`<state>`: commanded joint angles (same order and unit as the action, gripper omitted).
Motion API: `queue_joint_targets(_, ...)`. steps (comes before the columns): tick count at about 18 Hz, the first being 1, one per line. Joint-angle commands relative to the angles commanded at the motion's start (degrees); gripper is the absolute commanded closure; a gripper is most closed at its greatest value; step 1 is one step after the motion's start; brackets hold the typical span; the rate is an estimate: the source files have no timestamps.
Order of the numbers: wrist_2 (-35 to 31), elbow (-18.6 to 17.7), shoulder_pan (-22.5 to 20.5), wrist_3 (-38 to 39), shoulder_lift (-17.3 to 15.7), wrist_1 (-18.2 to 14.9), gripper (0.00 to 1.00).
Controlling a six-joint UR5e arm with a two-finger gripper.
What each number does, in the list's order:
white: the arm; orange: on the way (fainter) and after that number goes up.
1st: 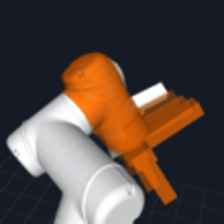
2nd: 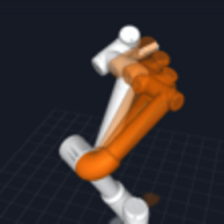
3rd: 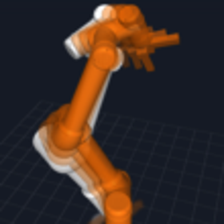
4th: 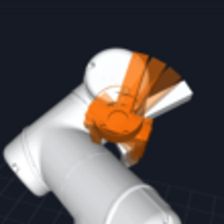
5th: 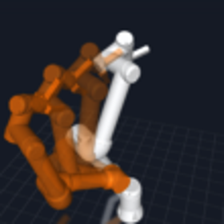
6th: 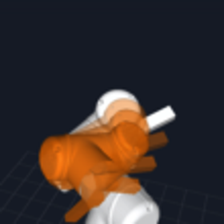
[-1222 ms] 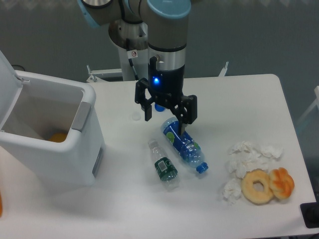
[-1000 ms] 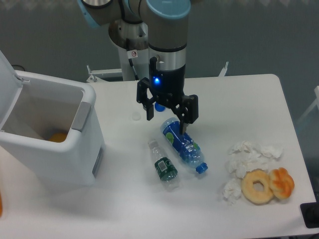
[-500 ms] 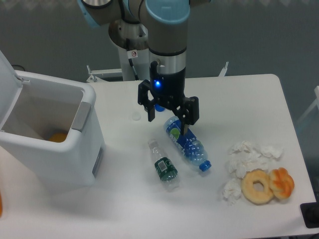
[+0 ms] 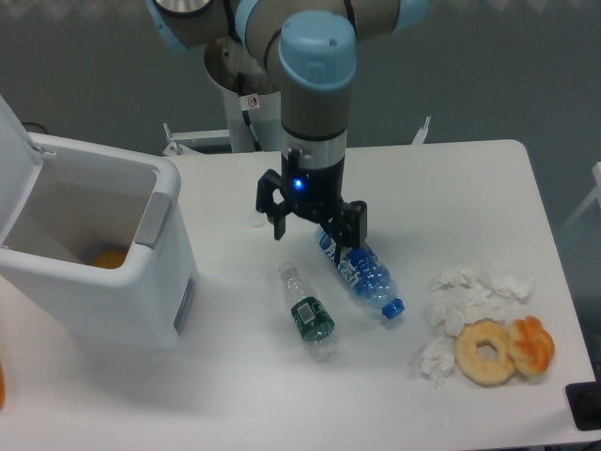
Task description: Pick up the plastic bottle
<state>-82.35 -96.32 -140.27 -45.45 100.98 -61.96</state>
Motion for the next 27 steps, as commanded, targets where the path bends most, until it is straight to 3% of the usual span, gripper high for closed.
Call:
queue_joint_targets(3, 0.09, -0.8, 0.0, 7.19, 2.19, 0.35, 0.0)
queue_joint_targets(8, 0.44, 3.24, 0.09, 21.7, 8.08, 0.52, 0.0)
queue_joint_targets(18, 0.35, 3.42, 0.26, 24.8, 12.65, 6.06, 0.0)
queue_joint_targets(27, 0.26, 6.5, 0.35, 25.15, 17.32, 6.41, 0.0)
